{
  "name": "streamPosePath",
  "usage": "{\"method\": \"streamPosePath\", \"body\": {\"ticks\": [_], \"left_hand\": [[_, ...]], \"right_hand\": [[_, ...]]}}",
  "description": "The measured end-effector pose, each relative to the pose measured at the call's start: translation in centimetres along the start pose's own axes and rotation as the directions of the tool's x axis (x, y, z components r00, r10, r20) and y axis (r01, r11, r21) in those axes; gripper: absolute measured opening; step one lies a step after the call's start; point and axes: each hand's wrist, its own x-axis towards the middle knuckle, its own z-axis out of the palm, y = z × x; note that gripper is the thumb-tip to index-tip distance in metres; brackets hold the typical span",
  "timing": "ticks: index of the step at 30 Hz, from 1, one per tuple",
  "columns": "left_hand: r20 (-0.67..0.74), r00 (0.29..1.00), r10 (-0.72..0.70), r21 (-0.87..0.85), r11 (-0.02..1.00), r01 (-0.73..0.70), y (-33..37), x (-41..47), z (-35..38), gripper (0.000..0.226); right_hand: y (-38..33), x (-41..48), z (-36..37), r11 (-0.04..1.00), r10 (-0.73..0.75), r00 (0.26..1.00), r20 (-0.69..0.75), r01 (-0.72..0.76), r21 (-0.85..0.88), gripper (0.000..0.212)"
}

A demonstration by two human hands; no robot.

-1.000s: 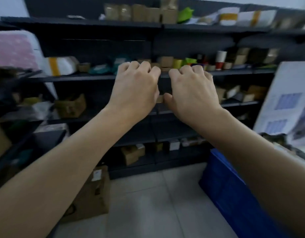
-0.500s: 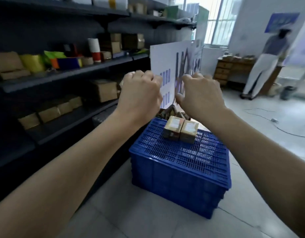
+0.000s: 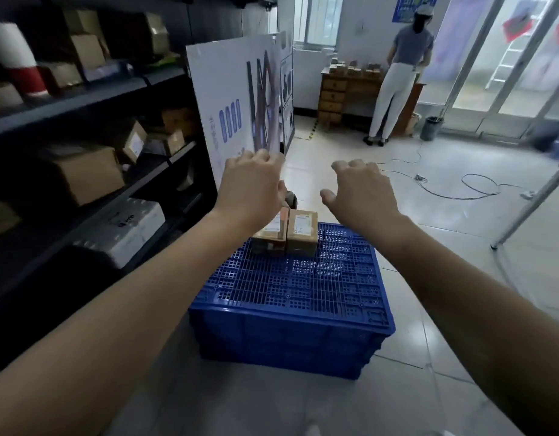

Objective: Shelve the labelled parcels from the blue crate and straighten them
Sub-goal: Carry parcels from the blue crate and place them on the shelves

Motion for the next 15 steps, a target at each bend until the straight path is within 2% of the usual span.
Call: {"method": "streamPosePath", "body": {"ticks": [3,7,15], "left_hand": [[0.053,0.999,-0.007,-0.045,0.999,0.009,-1.2,3.0,4.3,0.046],[0.139,0.988,-0.066,-0.041,0.997,0.072,-2.7,7.7,10.4,0.038],[0.266,0.935,-0.235,-0.118,0.955,0.273,-5.8,16.2,22.2,0.037]], "right_hand": [[1.4,3.6,3.7,1.000,0.005,0.999,0.054,-0.007,0.023,0.049],[3.0,9.5,9.3,0.998,-0.031,0.987,0.155,0.021,0.066,0.050],[7.0,21.4,20.4,0.991,-0.071,0.957,0.280,0.036,0.127,0.052]]}}
